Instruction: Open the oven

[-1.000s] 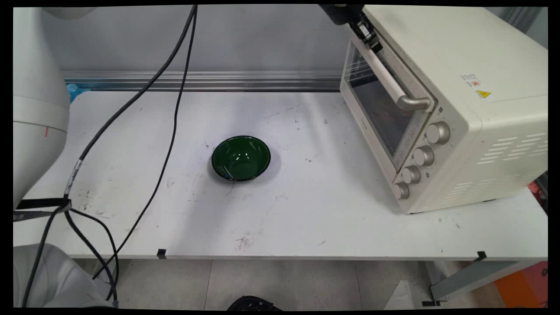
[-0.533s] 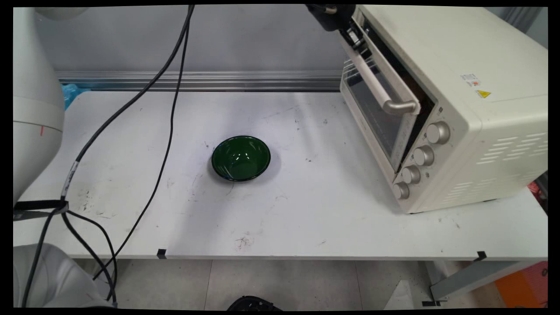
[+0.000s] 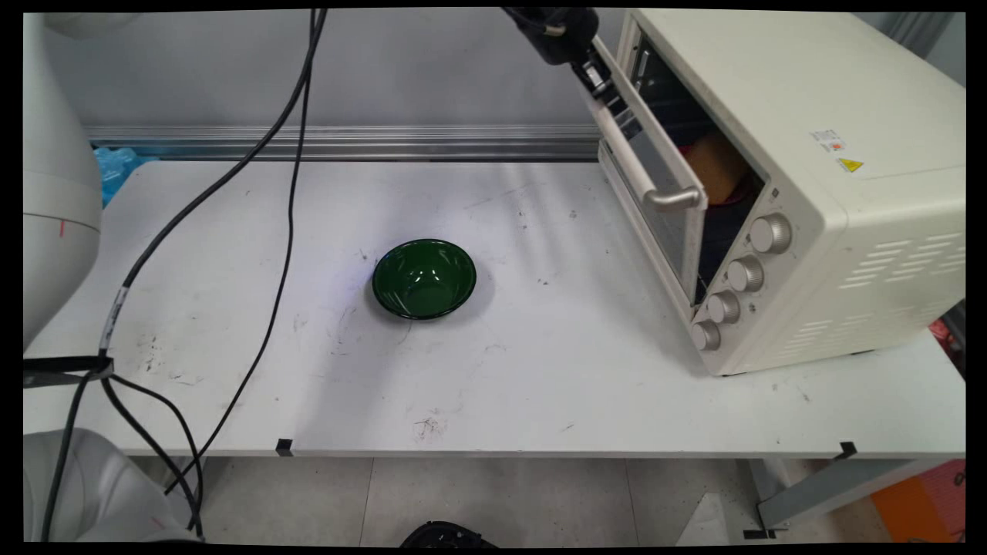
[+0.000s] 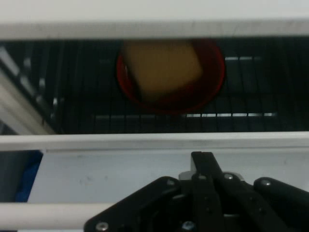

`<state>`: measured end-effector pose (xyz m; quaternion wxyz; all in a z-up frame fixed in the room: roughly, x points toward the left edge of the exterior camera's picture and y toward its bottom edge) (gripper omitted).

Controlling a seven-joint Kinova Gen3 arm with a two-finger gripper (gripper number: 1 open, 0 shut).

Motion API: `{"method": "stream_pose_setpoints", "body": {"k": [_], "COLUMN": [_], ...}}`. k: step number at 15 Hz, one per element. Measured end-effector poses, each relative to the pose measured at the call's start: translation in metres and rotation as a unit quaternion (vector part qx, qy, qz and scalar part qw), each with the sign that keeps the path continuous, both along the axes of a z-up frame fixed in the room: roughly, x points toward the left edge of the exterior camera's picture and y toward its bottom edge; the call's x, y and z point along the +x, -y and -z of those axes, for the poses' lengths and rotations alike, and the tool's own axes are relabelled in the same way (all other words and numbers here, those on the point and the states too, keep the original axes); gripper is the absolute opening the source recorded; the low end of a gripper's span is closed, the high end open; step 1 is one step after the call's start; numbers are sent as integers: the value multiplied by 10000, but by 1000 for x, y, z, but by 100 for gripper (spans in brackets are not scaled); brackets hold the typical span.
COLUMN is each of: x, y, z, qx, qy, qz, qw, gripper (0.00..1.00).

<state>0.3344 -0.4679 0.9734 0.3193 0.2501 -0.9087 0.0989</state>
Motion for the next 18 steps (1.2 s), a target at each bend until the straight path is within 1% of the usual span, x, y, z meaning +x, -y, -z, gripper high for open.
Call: {"method": "stream_pose_setpoints", "body": {"k": [6,18], "x": [20,46], "y": [-9,-24], "z": [7,24], "qx": [133,328], "qy": [158,313], "qz": [9,25], "qw": [9998,9990], "gripper": [0,0]}}
